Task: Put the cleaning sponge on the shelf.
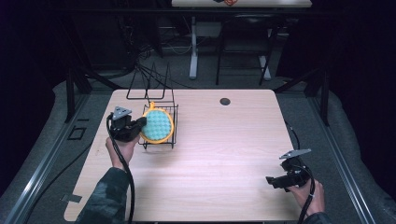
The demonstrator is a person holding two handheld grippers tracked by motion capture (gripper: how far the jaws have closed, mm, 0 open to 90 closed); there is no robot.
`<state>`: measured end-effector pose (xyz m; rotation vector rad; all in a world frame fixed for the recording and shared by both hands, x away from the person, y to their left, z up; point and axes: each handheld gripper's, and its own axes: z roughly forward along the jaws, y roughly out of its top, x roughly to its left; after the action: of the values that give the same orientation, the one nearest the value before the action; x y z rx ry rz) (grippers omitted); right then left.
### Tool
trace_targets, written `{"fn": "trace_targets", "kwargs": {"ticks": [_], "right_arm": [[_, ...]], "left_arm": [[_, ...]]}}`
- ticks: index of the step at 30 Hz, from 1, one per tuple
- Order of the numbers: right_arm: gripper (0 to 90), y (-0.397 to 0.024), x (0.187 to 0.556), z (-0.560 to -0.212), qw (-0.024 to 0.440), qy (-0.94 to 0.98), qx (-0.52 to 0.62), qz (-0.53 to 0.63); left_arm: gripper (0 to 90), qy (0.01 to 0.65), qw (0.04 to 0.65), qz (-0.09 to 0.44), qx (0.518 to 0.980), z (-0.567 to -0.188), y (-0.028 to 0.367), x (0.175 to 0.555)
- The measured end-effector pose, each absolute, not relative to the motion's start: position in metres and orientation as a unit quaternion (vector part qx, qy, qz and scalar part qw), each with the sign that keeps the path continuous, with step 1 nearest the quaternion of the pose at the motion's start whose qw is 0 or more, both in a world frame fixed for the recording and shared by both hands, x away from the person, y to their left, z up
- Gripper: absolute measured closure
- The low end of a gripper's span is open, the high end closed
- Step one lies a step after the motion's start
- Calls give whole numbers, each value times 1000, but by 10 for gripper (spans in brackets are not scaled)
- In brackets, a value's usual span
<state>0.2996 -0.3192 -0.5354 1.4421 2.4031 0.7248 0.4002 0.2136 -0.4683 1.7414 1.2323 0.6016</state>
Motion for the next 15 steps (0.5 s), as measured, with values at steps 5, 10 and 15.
{"fn": "trace_targets", "kwargs": {"ticks": [5,10,15], "right_arm": [[100,-319,300,-535,122,825,494,246],[101,-319,300,-536,122,824,495,247],[102,-319,300,-535,121,824,495,247]], "left_arm": [[880,504,439,243,703,-474,215,410],[880,509,430,236,707,-481,216,420],[879,513,420,231,713,-487,217,428]]}}
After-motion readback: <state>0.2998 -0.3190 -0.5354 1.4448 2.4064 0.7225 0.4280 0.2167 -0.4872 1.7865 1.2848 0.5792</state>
